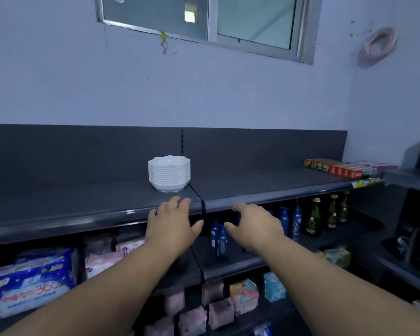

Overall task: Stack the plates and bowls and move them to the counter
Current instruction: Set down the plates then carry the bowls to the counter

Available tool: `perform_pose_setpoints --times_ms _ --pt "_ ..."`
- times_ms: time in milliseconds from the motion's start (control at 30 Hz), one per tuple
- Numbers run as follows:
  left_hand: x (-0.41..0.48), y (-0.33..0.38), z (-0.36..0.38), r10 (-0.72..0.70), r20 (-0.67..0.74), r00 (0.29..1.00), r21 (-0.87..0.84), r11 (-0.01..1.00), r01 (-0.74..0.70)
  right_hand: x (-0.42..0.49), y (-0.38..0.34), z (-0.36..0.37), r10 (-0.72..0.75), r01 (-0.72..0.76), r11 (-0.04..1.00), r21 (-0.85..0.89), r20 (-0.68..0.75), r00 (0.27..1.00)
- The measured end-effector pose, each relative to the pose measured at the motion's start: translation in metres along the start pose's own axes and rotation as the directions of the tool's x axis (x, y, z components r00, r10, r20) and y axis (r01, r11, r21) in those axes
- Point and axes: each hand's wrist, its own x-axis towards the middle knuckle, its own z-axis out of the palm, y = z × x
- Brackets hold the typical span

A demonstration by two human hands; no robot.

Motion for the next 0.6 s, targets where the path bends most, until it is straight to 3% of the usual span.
perform_pose_setpoints --times_ms 300,600 --pt "0.133 -0.062 0.019 -0.009 -0.047 0.999 0.010 1.000 0.009 0.138 -0.052 0.015 -0.016 0.016 1.000 -0.003 -0.045 0.999" --pt "0.205 -0.108 0.059 -0.109 -0.027 0.994 -0.008 0.994 0.109 0.235 -0.069 0.056 -0.043 0.044 0.998 0.049 -0.020 0.999"
